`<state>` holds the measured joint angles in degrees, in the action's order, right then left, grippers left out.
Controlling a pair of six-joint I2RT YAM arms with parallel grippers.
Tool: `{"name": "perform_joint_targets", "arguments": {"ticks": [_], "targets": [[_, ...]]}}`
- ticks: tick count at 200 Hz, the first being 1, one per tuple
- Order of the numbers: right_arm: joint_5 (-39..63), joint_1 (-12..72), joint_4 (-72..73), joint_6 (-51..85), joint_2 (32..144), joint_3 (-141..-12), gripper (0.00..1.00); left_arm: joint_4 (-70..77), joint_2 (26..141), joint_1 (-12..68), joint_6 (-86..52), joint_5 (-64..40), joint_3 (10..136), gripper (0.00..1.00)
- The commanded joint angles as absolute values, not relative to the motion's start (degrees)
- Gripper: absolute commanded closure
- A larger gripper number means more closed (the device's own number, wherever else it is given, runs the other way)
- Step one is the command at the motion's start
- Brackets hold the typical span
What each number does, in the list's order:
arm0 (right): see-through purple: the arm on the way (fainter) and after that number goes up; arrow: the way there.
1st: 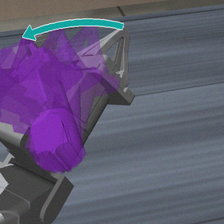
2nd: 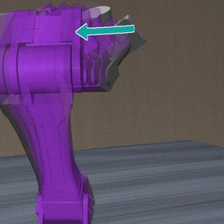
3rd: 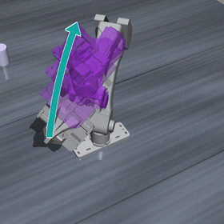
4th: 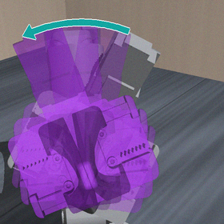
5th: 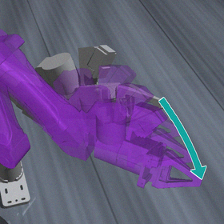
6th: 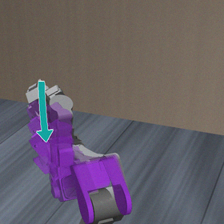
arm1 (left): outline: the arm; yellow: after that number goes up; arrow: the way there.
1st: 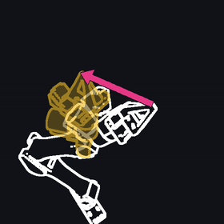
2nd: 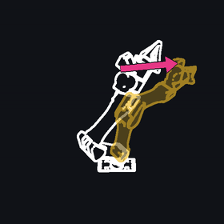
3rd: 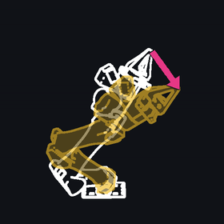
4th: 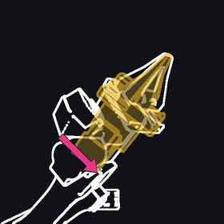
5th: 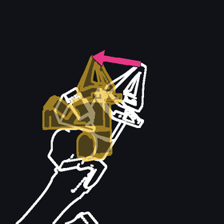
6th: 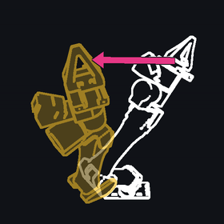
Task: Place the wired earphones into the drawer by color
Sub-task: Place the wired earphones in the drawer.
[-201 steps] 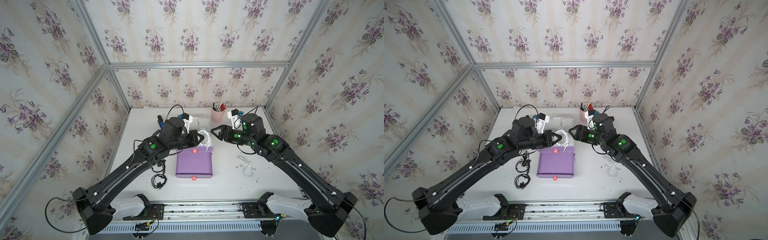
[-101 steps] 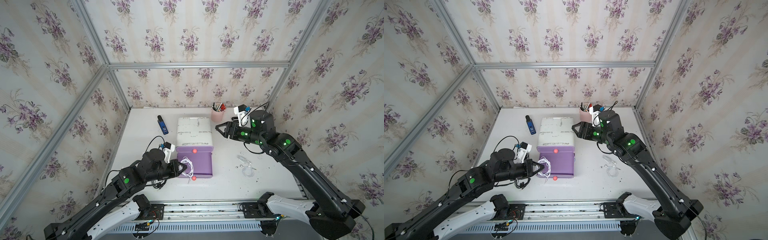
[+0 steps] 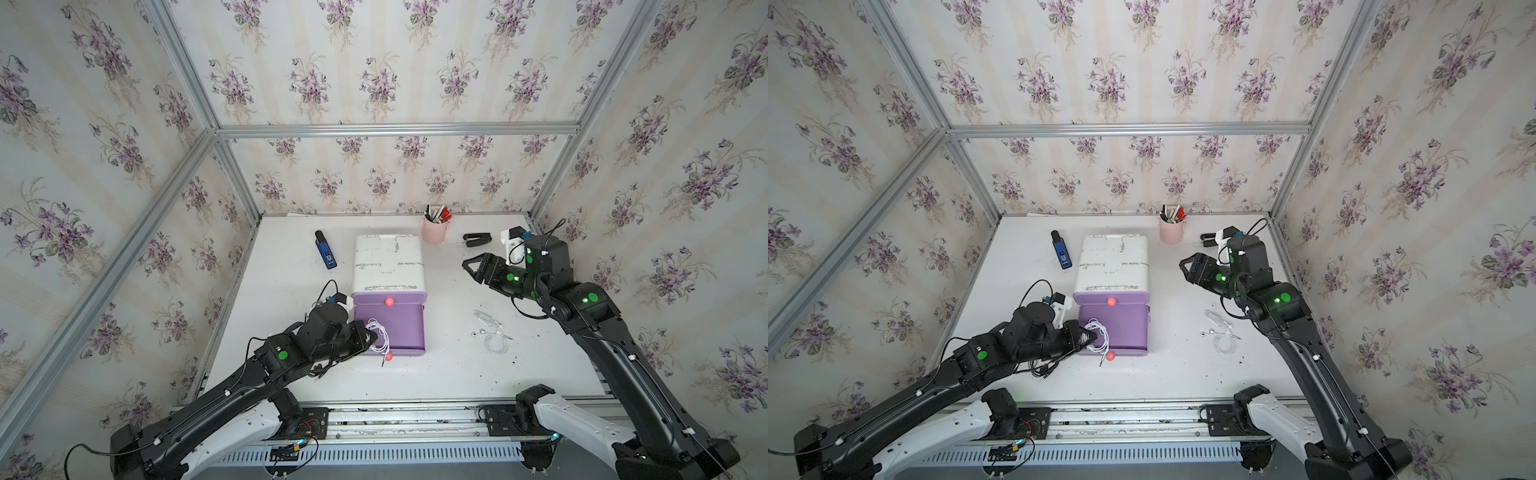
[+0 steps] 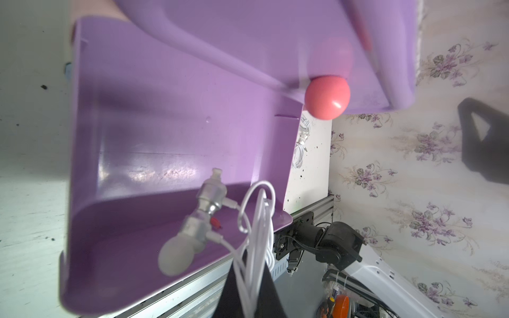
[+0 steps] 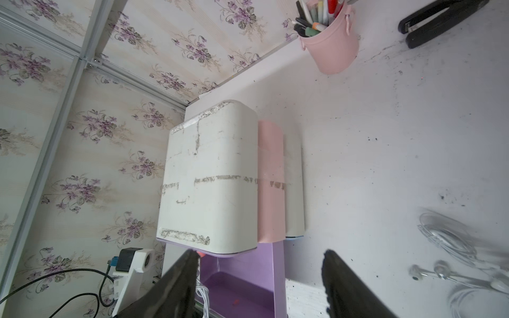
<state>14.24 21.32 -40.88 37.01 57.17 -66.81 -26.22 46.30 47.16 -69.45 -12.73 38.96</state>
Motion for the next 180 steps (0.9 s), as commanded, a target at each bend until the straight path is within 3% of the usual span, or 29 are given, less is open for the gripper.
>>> {"name": "perform_joint_targets", "arguments": {"ticks": [1,72,180], "targets": [[14.43,20.26,-42.57,35.27,56.61,-65.13,0.26,-21.6,47.63,46.96,-71.43,-10.06,38.7,1.0],[8.14,14.44,-50.07,30.89,54.96,-60.91,0.26,-16.99,51.23,46.46,-73.06,-5.22,37.09,1.0],[9.57,14.24,-45.44,31.91,54.03,-50.92,0.26,-8.78,55.71,45.29,-75.33,-5.54,34.39,1.0]]}}
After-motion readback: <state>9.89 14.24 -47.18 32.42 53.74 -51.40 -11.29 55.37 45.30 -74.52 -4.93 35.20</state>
